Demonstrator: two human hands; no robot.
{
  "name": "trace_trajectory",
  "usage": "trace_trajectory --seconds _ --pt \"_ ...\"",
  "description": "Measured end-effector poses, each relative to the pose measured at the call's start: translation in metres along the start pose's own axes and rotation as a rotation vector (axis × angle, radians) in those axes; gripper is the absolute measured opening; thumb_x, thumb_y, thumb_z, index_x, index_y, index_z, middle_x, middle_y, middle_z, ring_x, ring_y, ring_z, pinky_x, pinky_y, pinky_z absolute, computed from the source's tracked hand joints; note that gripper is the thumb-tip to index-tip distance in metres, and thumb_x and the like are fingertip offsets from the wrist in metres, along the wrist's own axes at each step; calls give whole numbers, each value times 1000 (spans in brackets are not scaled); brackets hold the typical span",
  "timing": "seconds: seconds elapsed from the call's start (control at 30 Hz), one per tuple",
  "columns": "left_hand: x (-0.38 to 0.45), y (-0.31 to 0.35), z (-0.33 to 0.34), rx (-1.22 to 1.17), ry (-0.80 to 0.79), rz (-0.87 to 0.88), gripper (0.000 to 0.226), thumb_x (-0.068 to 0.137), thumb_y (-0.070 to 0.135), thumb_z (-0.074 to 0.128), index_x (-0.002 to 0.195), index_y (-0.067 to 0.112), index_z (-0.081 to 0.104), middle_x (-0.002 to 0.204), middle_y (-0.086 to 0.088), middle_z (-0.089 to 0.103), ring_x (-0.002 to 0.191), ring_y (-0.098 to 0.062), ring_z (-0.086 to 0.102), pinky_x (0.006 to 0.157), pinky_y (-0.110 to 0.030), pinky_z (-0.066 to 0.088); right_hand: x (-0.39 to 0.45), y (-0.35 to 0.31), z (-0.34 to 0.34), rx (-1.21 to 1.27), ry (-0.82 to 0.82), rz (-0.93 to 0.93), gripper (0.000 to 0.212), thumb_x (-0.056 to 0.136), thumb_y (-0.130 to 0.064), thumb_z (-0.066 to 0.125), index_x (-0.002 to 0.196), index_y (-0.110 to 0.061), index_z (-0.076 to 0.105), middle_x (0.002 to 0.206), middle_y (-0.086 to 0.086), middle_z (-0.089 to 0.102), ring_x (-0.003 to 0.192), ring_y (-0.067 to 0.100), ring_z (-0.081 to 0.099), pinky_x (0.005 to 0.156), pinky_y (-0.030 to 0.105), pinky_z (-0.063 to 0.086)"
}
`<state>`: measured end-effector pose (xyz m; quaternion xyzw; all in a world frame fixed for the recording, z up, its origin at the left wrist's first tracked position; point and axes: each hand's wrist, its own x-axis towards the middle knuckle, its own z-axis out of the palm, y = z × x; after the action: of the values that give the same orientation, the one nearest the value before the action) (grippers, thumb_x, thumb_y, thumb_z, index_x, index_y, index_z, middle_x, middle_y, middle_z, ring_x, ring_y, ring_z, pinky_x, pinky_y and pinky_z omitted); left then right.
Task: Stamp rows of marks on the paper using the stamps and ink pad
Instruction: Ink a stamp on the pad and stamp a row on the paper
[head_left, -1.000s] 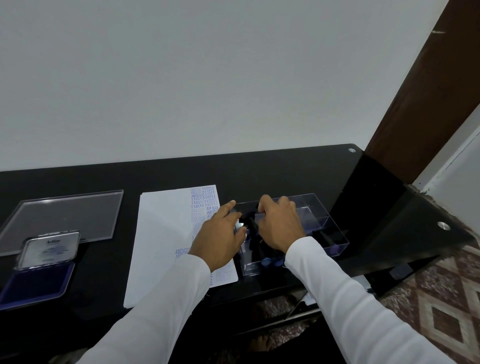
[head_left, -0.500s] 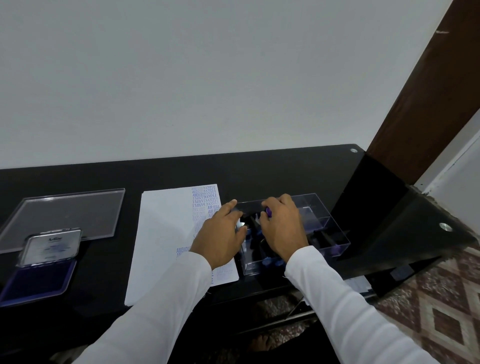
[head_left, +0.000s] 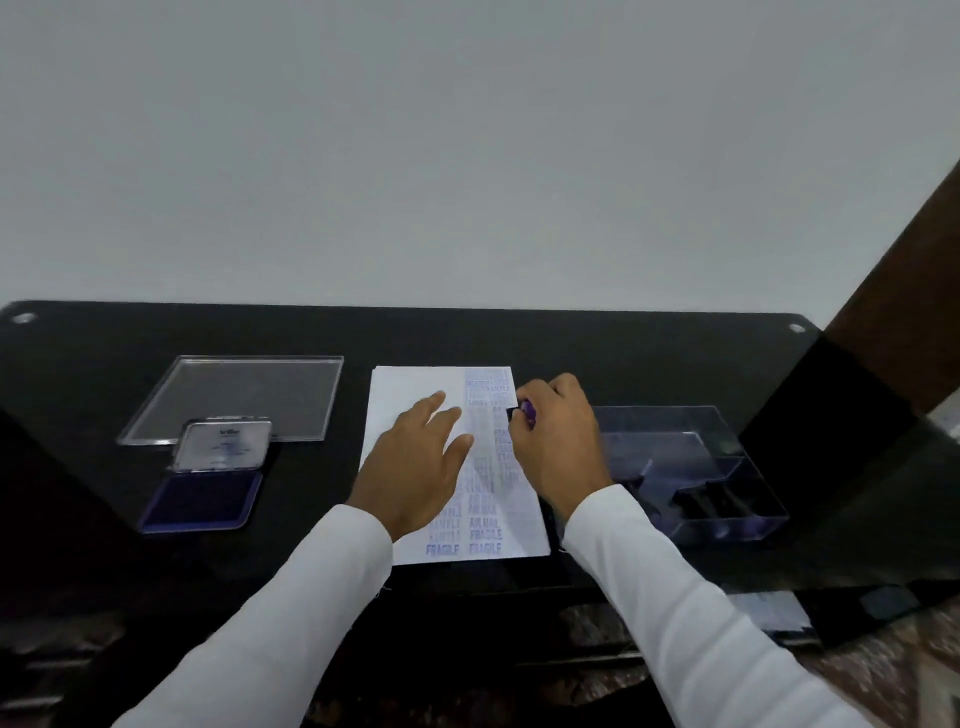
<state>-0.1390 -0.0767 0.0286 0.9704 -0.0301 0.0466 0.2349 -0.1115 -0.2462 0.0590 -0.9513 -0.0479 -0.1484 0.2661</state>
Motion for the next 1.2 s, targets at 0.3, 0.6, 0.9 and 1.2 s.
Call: trace_trajectory --seconds 0.3,0.6,0.9,1.2 --pt "-51 -96 -54 53 93 -89 53 102 50 44 147 22 46 155 -1 44 144 -22 36 118 -42 31 -14 -89 56 68 -125 -156 30 98 -30 59 126 -19 61 122 0 52 102 16 58 88 16 39" --pt "-99 -179 -83 135 195 -243 52 99 50 49 142 20 52 147 -2 51 136 -25 44 113 -44 37 -41 -170 96 125 -294 -390 24 94 -23 62 117 -14 63 112 0 47 97 17 55 85 19 42" --pt "-130 -232 -89 109 181 -362 73 94 59 54 154 21 36 160 -3 35 150 -23 26 122 -45 26 -55 -223 116 186 -458 -470 43 97 -20 59 139 -20 52 127 -2 49 106 12 53 92 16 37" --pt "-131 -258 -85 187 141 -300 88 85 79 29 155 26 32 167 1 18 155 -21 -2 124 -48 1 -49 -240 128 109 -503 -498 32 98 -21 58 130 -19 58 128 2 53 115 18 54 92 19 37"
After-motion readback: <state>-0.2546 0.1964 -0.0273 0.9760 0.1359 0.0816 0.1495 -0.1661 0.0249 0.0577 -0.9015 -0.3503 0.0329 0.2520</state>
